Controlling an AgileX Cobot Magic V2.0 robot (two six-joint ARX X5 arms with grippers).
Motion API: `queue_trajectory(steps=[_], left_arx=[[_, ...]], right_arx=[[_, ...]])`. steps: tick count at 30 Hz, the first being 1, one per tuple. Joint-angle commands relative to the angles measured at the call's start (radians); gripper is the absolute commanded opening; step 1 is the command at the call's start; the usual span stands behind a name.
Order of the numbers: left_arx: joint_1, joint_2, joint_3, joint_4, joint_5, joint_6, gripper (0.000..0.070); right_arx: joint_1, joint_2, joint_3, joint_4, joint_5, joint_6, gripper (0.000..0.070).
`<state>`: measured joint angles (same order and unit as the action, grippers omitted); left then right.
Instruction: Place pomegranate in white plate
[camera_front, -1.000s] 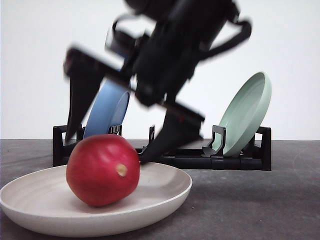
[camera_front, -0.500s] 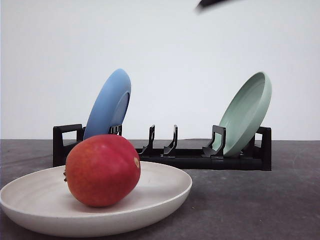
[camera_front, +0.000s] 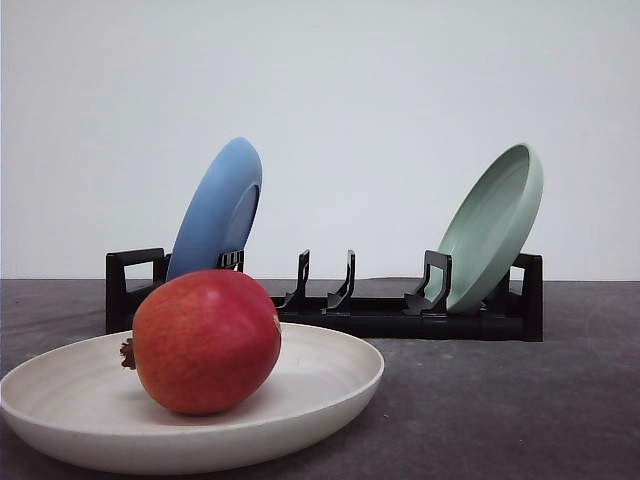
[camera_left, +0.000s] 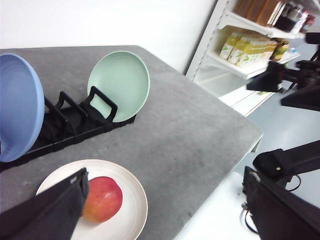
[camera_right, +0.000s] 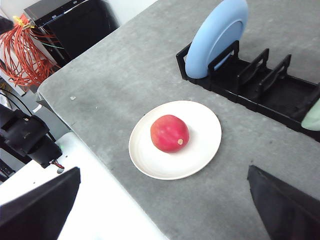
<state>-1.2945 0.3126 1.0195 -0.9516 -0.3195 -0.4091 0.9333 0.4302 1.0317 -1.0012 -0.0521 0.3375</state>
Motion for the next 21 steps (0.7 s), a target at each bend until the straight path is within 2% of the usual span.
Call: queue_trajectory(steps=[1, 7, 8, 9, 10, 11, 12, 13, 21], left_arx=[[-0.013, 0.030, 0.008, 0.008, -0.005, -0.003, 0.0592], [-0.013, 0.103, 0.008, 0.008, -0.005, -0.003, 0.0589], [-0.013, 0.111, 0.008, 0.008, -0.005, -0.003, 0.0562], [-0.013, 0.119, 0.008, 0.006, -0.005, -0.002, 0.0436], [-0.013, 0.124, 0.008, 0.002, -0.003, -0.003, 0.0228], [-0.013, 0.126, 0.008, -0.001, 0.000, -0.001, 0.0009], [-0.013, 0.127, 0.008, -0.002, -0.002, 0.002, 0.0034], [-0.013, 0.129, 0.008, -0.001, -0.002, 0.003, 0.0012], [-0.013, 0.125, 0.008, 0.001, -0.002, 0.000, 0.0003]], right_arx=[[0.008, -0.012, 0.018, 0.002, 0.001, -0.010, 0.0700], [0.008, -0.029, 0.018, 0.005, 0.003, -0.010, 0.0700], [0.008, -0.029, 0.018, 0.005, 0.005, -0.010, 0.0698], [0.008, -0.027, 0.018, 0.005, 0.007, -0.010, 0.0632], [0.008, -0.027, 0.018, 0.002, 0.009, -0.011, 0.0436], [0.008, -0.027, 0.018, 0.000, 0.009, -0.017, 0.0201], [0.008, -0.027, 0.018, -0.001, 0.009, -0.031, 0.0000], [0.008, -0.027, 0.018, -0.001, 0.018, -0.036, 0.0038], [0.008, -0.027, 0.018, 0.008, 0.034, -0.035, 0.0037]])
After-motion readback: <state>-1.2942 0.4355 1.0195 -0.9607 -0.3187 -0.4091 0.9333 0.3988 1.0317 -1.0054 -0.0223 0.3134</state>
